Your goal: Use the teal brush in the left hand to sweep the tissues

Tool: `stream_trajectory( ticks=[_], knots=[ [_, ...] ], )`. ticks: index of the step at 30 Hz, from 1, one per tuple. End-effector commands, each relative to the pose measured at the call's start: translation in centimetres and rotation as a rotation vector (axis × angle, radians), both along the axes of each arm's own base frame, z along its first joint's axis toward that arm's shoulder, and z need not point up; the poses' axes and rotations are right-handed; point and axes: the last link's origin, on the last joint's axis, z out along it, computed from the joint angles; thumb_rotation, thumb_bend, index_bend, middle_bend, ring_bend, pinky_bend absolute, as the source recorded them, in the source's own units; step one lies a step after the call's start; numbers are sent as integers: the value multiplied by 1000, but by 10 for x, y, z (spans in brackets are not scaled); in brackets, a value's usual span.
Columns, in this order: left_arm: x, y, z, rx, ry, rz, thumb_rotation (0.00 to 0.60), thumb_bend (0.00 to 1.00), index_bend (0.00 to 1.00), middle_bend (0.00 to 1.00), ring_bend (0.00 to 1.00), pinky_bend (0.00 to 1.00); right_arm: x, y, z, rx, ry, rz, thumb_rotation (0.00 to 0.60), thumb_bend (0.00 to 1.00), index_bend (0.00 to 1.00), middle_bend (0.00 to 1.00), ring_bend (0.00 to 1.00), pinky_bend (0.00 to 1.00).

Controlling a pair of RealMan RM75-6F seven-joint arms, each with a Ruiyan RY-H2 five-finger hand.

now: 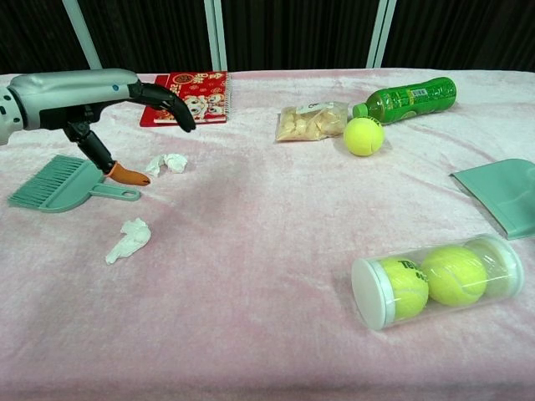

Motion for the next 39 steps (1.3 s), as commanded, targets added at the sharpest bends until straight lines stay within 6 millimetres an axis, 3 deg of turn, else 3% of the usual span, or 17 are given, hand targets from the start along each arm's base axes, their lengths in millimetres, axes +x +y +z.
stream_trajectory(
  ticks=[1, 8, 18, 39],
  knots=[
    [-32, 19, -3, 137, 148, 61, 600, 206, 284, 258, 0, 104, 0, 0, 0, 0, 1, -1, 600, 169, 192, 87, 136, 176],
    [-50, 36, -17, 135, 237, 125, 600, 212, 352, 321, 4, 107, 0, 0, 0, 0, 2, -3, 600, 169, 192, 87, 136, 177],
    [-60, 40, -35, 116, 333, 87, 600, 275, 421, 443, 69, 123, 0, -1, 0, 2, -3, -3, 600, 169, 192, 87, 136, 177],
    [-69, 43, -46, 110, 401, 62, 600, 311, 461, 462, 84, 128, 0, -1, 0, 4, -8, -3, 600, 169, 192, 87, 136, 177]
  ],
)
